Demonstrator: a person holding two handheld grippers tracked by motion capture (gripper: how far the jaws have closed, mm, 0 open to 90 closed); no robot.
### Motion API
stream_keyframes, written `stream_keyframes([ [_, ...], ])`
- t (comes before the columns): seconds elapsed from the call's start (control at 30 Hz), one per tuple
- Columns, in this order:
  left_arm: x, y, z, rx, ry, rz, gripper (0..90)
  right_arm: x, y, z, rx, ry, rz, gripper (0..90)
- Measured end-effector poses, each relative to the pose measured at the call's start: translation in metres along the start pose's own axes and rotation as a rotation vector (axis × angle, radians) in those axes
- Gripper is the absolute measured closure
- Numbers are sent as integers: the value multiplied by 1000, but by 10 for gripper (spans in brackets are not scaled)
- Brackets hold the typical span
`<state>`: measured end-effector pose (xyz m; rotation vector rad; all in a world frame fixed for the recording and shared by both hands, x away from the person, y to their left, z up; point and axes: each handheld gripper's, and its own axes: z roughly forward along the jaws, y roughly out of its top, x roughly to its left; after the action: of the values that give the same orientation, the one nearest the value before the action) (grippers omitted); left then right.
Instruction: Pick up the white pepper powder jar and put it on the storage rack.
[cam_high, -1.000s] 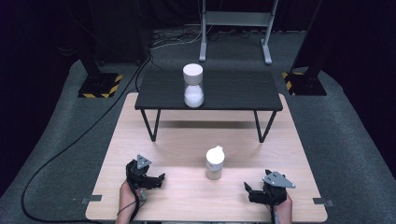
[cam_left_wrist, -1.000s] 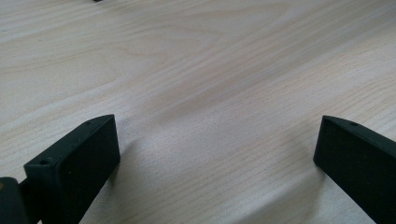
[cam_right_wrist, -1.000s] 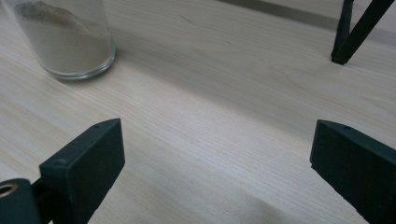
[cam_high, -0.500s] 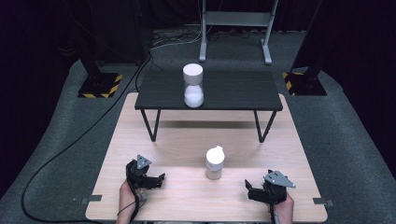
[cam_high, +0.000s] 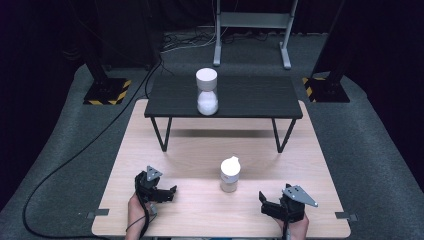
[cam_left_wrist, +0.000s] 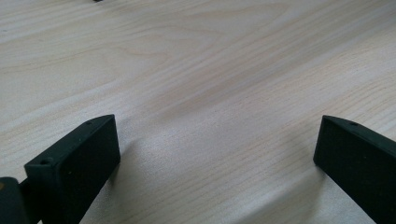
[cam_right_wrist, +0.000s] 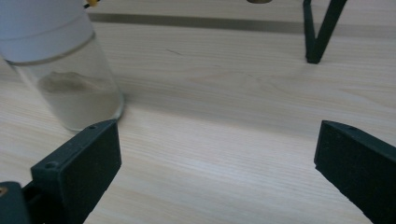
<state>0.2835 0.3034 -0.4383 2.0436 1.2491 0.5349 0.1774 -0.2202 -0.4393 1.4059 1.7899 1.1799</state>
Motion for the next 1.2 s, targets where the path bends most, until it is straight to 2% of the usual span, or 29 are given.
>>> stream_keyframes([
  [0.07, 0, 0, 0, 0, 0, 0, 1, 7, 3, 1, 12, 3, -5, 0],
  [0.17, 0, 0, 0, 0, 0, 0, 2, 12, 9, 6, 42, 34, -9, 0],
  [0.3, 0, 0, 0, -1, 0, -3, 2, 26, 20, 13, 70, 53, -45, 0],
  [0.57, 0, 0, 0, -1, 0, -3, 2, 48, 36, 31, 85, 79, -98, 0],
  [0.93, 0, 0, 0, -1, 0, -3, 2, 64, 47, 59, 98, 126, -144, 0],
  [1.2, 0, 0, 0, -1, 0, -3, 2, 73, 52, 82, 122, 141, -179, 0],
])
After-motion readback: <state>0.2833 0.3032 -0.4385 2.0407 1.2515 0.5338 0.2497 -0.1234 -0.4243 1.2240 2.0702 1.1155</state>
